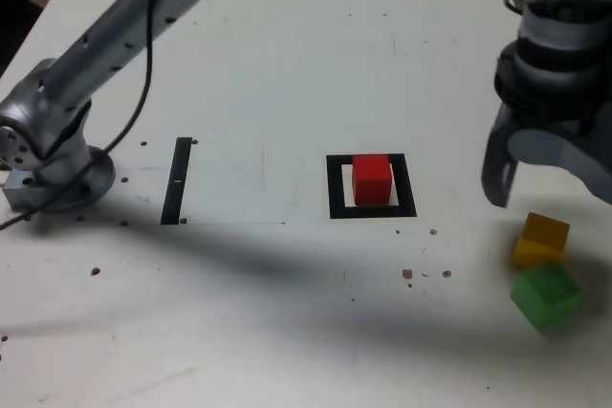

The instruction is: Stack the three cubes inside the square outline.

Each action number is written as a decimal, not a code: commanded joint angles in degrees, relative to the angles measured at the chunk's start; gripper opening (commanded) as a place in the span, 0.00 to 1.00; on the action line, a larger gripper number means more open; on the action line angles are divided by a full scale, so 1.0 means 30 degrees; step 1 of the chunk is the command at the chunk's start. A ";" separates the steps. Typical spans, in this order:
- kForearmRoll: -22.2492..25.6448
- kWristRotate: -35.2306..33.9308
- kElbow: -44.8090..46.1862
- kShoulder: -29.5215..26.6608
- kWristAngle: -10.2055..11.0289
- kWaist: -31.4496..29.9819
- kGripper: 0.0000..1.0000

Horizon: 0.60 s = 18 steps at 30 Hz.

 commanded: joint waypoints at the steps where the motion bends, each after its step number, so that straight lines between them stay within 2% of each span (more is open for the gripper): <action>1: 0.0163 -0.0134 -0.0388 0.0546 -0.0055 -0.0080 0.99; 12: 0.0381 -0.0564 -0.1174 0.1827 -0.0122 -0.0092 0.97; 18: 0.0570 -0.0699 -0.1706 0.2331 -0.0210 -0.0114 0.91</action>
